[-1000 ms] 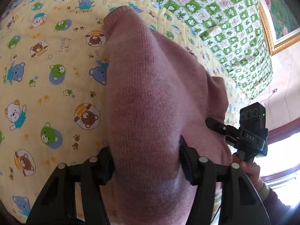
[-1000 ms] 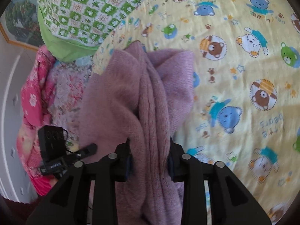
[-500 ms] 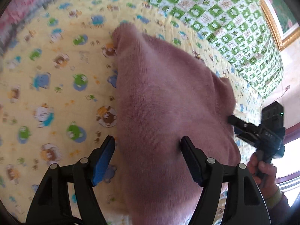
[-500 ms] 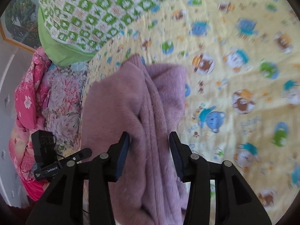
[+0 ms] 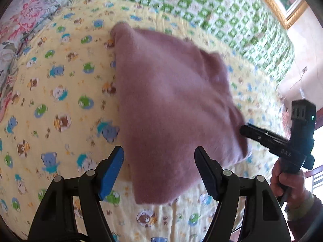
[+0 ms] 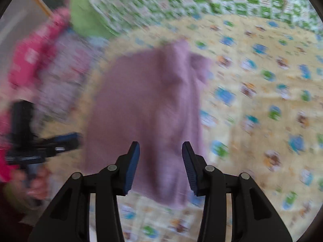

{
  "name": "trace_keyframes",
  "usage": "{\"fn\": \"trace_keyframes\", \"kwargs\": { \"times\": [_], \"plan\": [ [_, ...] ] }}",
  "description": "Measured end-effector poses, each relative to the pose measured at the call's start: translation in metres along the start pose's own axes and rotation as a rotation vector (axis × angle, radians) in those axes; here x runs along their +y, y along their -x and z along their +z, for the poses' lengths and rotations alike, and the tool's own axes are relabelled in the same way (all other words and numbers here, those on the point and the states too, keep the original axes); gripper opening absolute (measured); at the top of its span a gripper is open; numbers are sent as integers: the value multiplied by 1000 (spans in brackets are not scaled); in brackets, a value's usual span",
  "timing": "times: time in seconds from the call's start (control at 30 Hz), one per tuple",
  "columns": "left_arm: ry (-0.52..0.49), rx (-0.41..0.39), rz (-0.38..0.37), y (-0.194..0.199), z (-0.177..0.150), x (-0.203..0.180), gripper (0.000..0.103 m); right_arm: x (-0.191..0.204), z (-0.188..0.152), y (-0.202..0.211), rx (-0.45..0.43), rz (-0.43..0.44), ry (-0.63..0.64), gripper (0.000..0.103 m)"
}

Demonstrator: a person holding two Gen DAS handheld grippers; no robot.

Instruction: Fold small clothes

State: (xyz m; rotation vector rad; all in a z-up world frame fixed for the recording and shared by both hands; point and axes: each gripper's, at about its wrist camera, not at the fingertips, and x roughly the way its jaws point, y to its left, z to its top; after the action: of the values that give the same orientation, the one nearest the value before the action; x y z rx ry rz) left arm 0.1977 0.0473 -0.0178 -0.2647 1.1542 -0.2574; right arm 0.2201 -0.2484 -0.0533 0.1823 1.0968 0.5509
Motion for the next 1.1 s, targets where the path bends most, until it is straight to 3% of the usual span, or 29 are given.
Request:
{"fn": "trace_keyframes", "kwargs": {
  "times": [0.1,0.2,0.23,0.37,0.43,0.5,0.57,0.6,0.63,0.77,0.83,0.93,0.97,1.03,1.07,1.1],
  "plan": [
    [12,20,4,-10,-6,2,73,-13,-3,-12,32,52,-62,43],
    [22,37,14,-19,-7,4,72,-24,1,-21,59,108,-105,12],
    [27,41,17,-21,-6,4,72,-26,4,-16,41,106,-111,11],
    [17,24,10,-21,0,1,73,-24,10,6,-16,77,-66,10],
    [14,49,7,-31,0,0,73,-31,6,-7,25,31,-44,10],
    [19,83,14,-45,-4,2,74,-40,-1,-22,74,39,-55,11],
    [36,101,12,-52,-8,5,74,-41,-4,-25,84,27,-62,18],
    [47,103,6,-53,-10,7,74,-40,-3,-19,76,16,-78,29],
    [53,101,1,-52,-11,7,74,-39,-1,-13,62,10,-90,38],
    [39,97,8,-49,-12,4,73,-21,22,25,-104,42,-75,38],
    [40,100,9,-49,-12,4,73,-11,41,24,-132,124,-63,38],
    [56,104,7,-50,-11,5,73,-2,68,-2,-103,221,-79,38],
    [57,106,9,-51,-11,5,73,-1,77,-17,-84,206,-78,38],
    [59,112,12,-53,-12,5,74,-13,91,-54,-19,67,-89,36],
    [63,115,8,-55,-12,5,75,-23,96,-70,15,63,-110,34],
    [68,117,2,-56,-11,5,75,-34,99,-85,40,56,-135,21]
  ]
}}
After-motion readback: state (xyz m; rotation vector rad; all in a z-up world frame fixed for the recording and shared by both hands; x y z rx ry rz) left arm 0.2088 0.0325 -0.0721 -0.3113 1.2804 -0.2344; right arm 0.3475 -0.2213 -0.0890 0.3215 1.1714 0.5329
